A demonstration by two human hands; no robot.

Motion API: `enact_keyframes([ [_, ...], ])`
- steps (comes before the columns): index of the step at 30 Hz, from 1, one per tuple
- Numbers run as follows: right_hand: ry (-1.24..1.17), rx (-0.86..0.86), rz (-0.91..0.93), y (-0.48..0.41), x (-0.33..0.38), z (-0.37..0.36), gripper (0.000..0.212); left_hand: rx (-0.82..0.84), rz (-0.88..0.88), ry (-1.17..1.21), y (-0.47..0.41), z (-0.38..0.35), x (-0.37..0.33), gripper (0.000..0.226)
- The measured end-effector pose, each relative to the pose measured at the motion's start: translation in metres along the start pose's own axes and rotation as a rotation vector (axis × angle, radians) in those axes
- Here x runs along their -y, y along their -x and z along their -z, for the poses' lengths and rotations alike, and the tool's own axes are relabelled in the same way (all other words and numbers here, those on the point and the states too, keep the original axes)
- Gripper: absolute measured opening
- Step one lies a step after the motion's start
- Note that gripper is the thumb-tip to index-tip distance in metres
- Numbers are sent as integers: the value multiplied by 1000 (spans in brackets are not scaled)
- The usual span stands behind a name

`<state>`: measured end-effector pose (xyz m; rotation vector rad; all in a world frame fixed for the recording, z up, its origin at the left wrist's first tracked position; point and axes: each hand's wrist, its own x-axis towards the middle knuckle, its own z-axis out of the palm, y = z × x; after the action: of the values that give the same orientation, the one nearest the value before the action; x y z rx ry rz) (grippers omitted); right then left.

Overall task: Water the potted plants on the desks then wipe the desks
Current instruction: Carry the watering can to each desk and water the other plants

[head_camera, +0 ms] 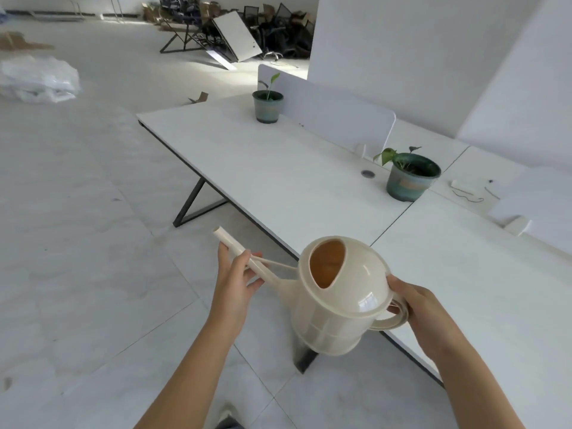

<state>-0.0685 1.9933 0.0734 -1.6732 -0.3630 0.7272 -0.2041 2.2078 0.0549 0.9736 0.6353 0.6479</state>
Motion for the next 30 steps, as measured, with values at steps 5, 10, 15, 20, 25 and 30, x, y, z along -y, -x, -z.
enact_keyframes([
  [5,-46,-212,6,-29,19,-26,96,190,45,54,-74,-8,-27,48],
  [10,-187,-414,-27,-43,23,-35,49,258,159,242,-119,-33,-14,51],
  [15,-160,-528,-60,-58,16,-9,33,338,192,189,-144,-76,14,18],
  [20,-110,-537,-29,-77,16,29,35,396,228,154,-177,-125,42,26],
  [25,-101,-531,-22,-102,20,66,45,466,181,119,-210,-171,57,38],
  [30,-113,-561,-42,-123,25,89,27,554,189,84,-240,-211,70,35],
])
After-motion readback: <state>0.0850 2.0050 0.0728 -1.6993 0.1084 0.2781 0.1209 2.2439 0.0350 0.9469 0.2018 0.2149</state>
